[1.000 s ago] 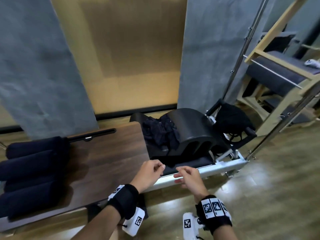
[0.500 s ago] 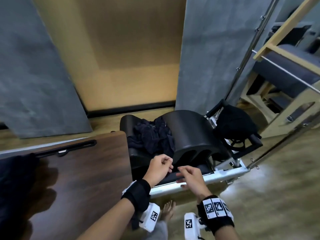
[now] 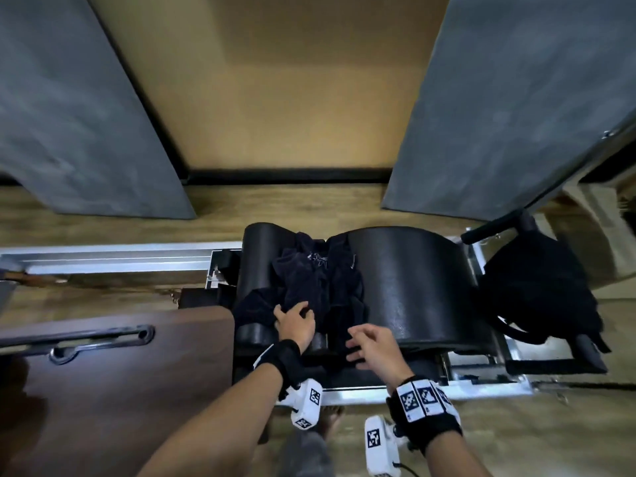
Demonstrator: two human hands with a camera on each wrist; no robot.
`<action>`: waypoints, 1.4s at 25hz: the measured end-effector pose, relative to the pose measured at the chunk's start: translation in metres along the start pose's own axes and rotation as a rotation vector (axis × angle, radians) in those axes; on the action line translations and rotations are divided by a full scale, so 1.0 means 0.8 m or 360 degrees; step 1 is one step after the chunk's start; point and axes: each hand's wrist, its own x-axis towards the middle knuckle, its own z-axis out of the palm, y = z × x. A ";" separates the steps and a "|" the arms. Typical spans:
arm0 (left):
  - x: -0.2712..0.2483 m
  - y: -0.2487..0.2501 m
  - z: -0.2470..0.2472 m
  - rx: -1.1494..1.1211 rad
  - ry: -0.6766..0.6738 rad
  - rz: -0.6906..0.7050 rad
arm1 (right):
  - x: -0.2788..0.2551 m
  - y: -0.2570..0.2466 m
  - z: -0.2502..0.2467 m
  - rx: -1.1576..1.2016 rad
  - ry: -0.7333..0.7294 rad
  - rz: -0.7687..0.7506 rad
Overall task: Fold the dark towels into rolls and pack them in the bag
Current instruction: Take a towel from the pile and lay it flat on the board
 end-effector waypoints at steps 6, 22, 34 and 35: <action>0.038 0.016 -0.005 -0.0058 -0.0030 -0.0144 | 0.032 -0.013 -0.015 -0.0081 -0.0013 0.0090; -0.191 0.058 -0.125 -0.0933 0.0015 0.0924 | -0.124 -0.046 0.026 -0.0021 0.0040 -0.0902; -0.448 -0.159 -0.124 -0.0556 -0.0220 0.1446 | -0.383 0.043 0.041 0.0735 -0.0035 -0.1168; -0.465 -0.182 -0.125 -0.0532 -0.0112 0.1451 | -0.404 0.054 0.047 0.0764 -0.0108 -0.1158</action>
